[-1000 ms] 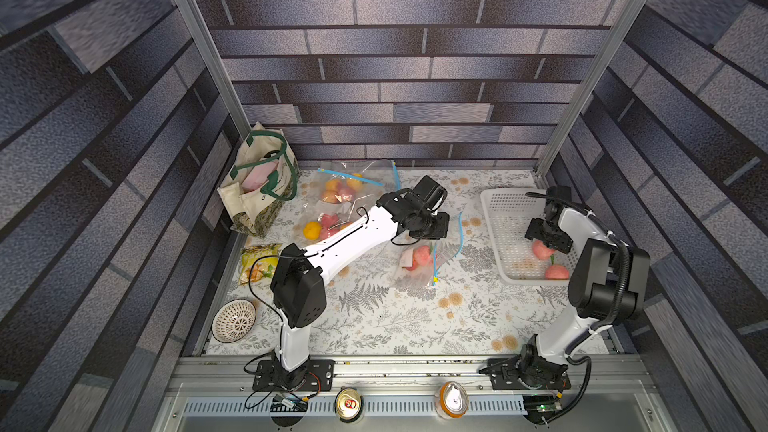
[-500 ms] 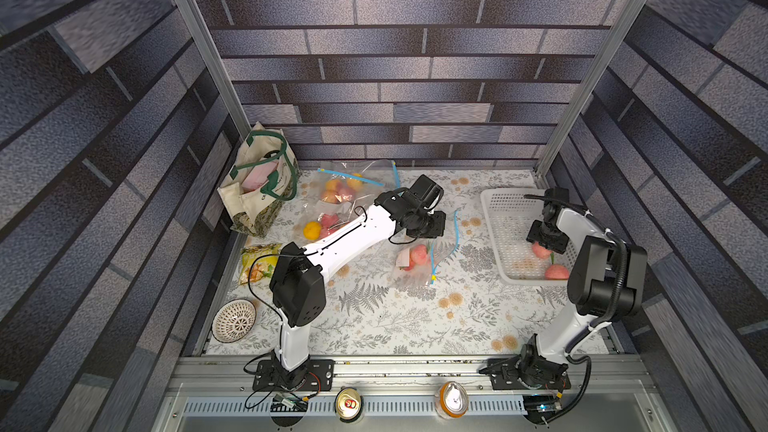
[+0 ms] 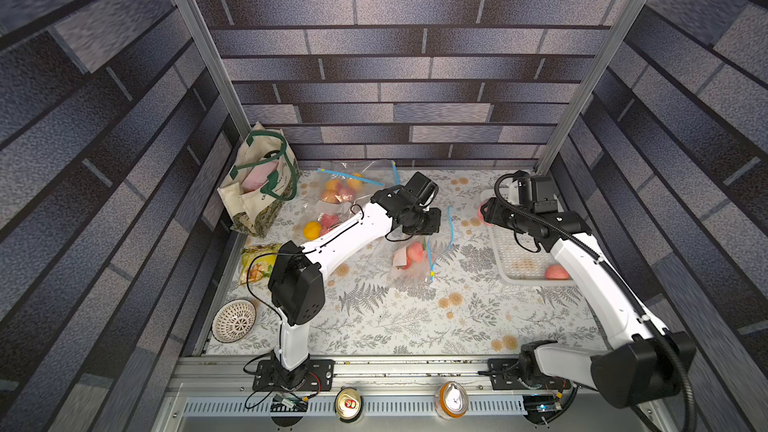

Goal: Place the peach in a zip-top bag and seal the zipper
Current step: Pick up the peach from the basket, then place the peach in the zipper food storage bag.

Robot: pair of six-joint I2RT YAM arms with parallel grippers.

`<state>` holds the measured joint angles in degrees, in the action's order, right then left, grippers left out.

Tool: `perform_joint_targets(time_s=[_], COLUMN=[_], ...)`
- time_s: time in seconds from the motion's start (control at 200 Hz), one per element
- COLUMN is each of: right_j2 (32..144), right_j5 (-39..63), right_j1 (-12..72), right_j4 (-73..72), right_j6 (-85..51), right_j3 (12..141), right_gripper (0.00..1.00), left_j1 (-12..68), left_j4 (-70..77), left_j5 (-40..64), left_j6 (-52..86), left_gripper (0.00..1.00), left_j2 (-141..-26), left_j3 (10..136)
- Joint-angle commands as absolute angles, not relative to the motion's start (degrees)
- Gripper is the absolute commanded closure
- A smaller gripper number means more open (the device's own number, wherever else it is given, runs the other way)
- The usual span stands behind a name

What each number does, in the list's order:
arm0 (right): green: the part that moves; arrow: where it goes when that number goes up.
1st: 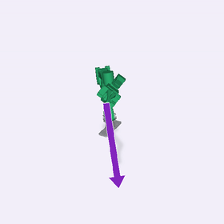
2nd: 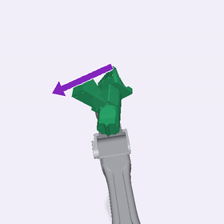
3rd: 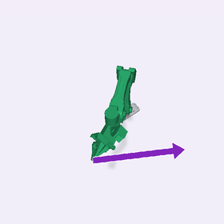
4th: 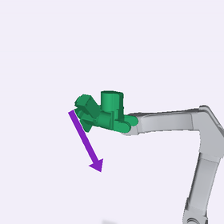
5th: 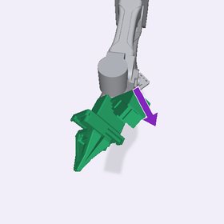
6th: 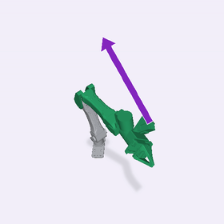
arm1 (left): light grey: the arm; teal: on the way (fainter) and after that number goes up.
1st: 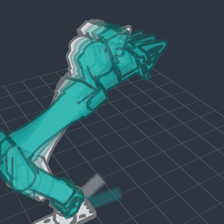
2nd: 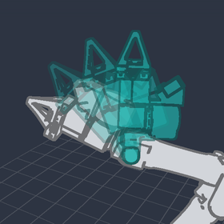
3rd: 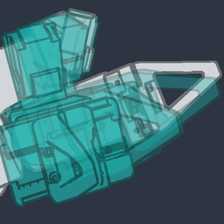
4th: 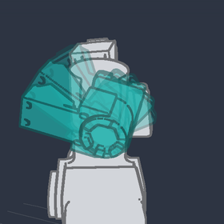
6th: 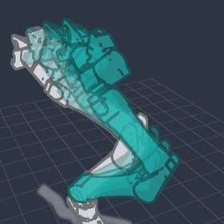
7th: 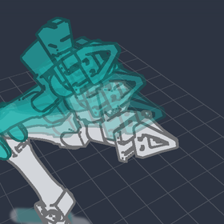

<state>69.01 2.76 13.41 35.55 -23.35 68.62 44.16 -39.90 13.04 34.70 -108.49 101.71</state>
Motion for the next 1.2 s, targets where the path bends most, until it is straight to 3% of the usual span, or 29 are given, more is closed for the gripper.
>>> perform_joint_targets(time_s=[0.0,0.15,0.401,0.601,0.907,1.197], right_j2=[65.5,63.9,67.8,71.6,74.0,71.4], right_j5=[11.0,20.0,21.9,17.8,15.4,8.6], right_j1=[15.9,20.5,25.2,26.3,27.8,26.5], right_j4=[29.6,16.0,4.4,17.4,26.6,37.5], right_j6=[-31.7,-41.9,-47.8,-41.4,-37.0,-35.0], right_j3=[64.0,54.3,46.8,51.2,58.6,68.3], right_gripper=[0.36,0.36,0.34,0.33,0.16,0.15], left_j1=[44.0,44.0,44.4,45.1,45.7,44.3], left_j4=[-39.6,-39.2,-38.2,-38.7,-37.3,-35.2], left_j5=[12.1,11.8,12.9,13.0,14.6,14.8], left_j6=[33.5,34.2,34.6,34.1,34.1,35.2], left_gripper=[1.0,1.0,1.0,1.0,1.0,1.0], left_j2=[-107.3,-107.2,-106.7,-105.8,-102.9,-101.9], left_j3=[101.9,102.4,103.3,103.8,100.8,95.5])
